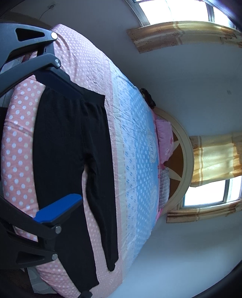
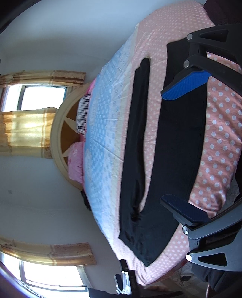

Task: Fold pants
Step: 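Lower both grippers onto the pants legs and close on the hems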

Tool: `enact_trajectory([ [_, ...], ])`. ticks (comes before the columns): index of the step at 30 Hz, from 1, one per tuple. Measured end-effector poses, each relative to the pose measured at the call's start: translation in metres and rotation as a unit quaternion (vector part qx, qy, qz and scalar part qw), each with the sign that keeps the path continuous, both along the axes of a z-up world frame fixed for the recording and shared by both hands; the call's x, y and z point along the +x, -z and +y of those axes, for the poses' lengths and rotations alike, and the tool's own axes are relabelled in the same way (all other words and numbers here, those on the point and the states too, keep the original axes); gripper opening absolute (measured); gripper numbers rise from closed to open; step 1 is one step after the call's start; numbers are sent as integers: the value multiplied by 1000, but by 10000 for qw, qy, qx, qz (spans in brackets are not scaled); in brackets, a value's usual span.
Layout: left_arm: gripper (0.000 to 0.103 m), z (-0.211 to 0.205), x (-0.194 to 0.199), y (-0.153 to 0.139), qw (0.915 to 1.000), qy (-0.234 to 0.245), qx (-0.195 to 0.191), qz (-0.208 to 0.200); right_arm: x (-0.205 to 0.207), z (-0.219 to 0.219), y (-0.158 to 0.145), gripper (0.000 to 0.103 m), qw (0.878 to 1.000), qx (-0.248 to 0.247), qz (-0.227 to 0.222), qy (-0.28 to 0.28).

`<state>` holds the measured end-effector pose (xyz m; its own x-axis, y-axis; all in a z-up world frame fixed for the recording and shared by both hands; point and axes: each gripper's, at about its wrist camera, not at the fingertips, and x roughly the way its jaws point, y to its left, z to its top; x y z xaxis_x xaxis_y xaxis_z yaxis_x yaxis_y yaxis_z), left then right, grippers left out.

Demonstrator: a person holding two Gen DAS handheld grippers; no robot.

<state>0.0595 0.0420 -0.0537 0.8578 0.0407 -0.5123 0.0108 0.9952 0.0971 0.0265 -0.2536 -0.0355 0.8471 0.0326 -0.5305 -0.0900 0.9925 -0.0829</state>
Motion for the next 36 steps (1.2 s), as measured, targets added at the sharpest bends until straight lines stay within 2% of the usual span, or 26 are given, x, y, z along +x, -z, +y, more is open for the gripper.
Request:
enact_trajectory([
  [1,103,10,11,6,9999,-130,60,66,5,-3,7,100,10000,-27,64,13],
  [2,103,24,26,12,9994,-286,107,149,10,-6,13,94,9999,-22,138,41],
  [3,103,39,41,19,9987,-439,133,222,16,-10,20,82,9996,13,269,47],
  [5,103,68,71,30,9970,-646,201,377,25,-18,29,72,9988,87,469,59],
  [7,99,95,102,42,9942,-848,317,587,34,-28,36,72,9981,116,577,191],
  [10,94,132,148,60,9903,-940,213,1004,47,-41,40,72,9968,137,647,443],
  [13,84,154,193,75,9867,-952,246,1295,63,-51,39,72,9954,23,705,642],
  [16,68,172,228,85,9848,-903,31,1481,79,-58,35,72,9944,-211,717,746],
  [17,58,176,239,88,9841,-892,-19,1536,83,-62,35,72,9939,-258,732,779],
  [18,53,178,248,91,9837,-854,-87,1581,89,-65,35,72,9932,-318,751,832],
  [19,53,178,257,94,9834,-797,-132,1625,94,-68,35,72,9925,-356,765,885],
  [23,52,180,284,112,9816,-614,-208,1798,110,-80,36,72,9908,-330,836,1013],
  [26,46,184,297,122,9795,-496,-299,1928,118,-84,36,72,9908,-331,869,987],
  [28,46,186,301,125,9792,-423,-425,1937,124,-87,36,72,9904,-377,887,989],
  [30,36,188,302,128,9783,-334,-564,1964,128,-92,34,72,9902,-428,844,1026],
  [34,35,191,300,129,9786,-243,-680,1926,136,-116,23,72,9893,-251,722,1239],
  [36,23,194,300,127,9788,-202,-721,1905,141,-136,19,72,9874,-91,719,1405],
])
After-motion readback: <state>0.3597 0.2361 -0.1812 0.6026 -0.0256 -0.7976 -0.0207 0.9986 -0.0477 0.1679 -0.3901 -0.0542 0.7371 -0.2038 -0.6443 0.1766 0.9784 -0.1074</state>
